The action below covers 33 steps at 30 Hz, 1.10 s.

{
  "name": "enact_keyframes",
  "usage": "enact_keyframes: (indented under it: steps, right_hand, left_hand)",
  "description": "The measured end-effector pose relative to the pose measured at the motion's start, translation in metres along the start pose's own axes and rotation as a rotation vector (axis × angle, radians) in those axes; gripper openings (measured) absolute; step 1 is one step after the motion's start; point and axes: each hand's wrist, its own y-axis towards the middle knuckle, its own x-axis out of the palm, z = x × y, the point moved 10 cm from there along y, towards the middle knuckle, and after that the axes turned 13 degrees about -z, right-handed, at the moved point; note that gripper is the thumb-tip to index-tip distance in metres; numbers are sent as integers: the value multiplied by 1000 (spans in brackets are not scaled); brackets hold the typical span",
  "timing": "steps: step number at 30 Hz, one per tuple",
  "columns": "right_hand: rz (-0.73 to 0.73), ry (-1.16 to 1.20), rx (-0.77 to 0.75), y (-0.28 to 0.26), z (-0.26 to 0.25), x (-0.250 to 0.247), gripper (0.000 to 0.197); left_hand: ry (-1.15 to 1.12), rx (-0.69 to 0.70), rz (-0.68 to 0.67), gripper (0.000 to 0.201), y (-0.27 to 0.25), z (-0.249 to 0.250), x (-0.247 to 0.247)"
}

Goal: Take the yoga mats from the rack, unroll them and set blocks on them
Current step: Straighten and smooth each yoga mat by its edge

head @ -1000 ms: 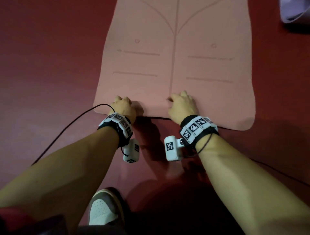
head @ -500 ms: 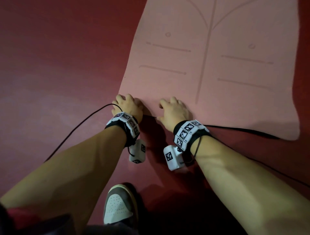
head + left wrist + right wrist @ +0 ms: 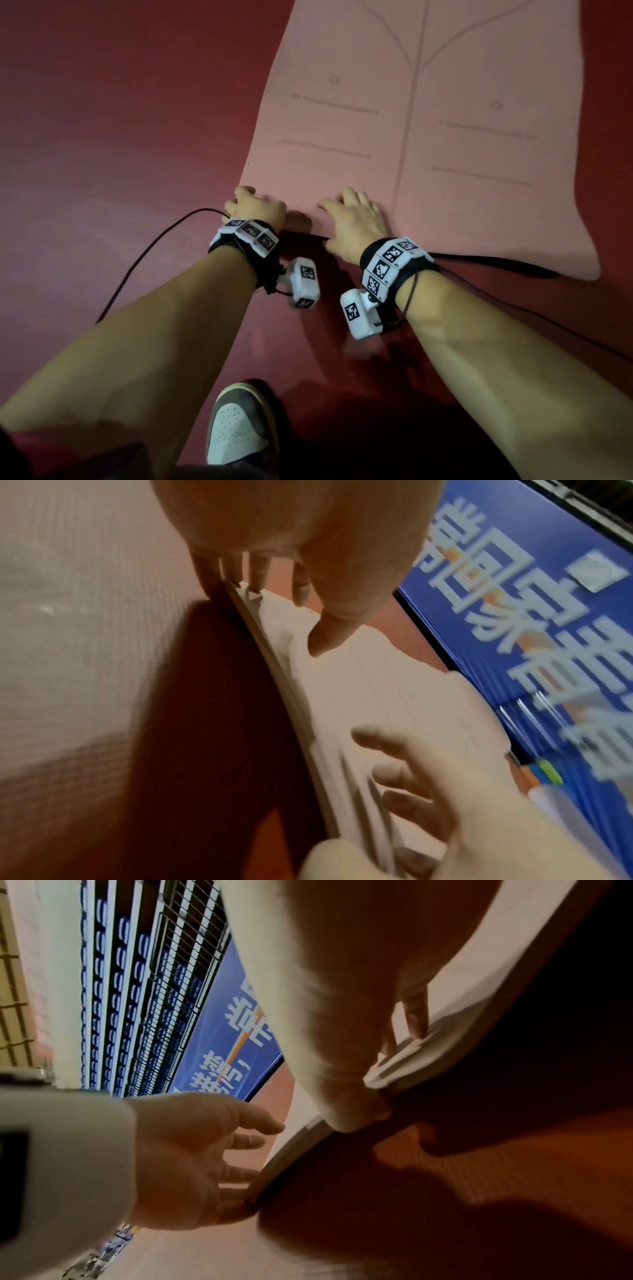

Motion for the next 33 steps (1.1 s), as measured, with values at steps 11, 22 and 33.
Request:
enact_keyframes:
  steps: [11,22,33]
  right_hand:
    - [322,176,-121,-19,2,-61,54]
    - [637,336,-111,-44,25,-86,49]
    - [237,490,-201,-35,58,-96,76]
  left_hand:
    - [-563,-39,-41,76,-16,24,-8]
    - [-798,-38,-244,90,-28,52,26]
    - [-858,-30,-634,49,-64,118,65]
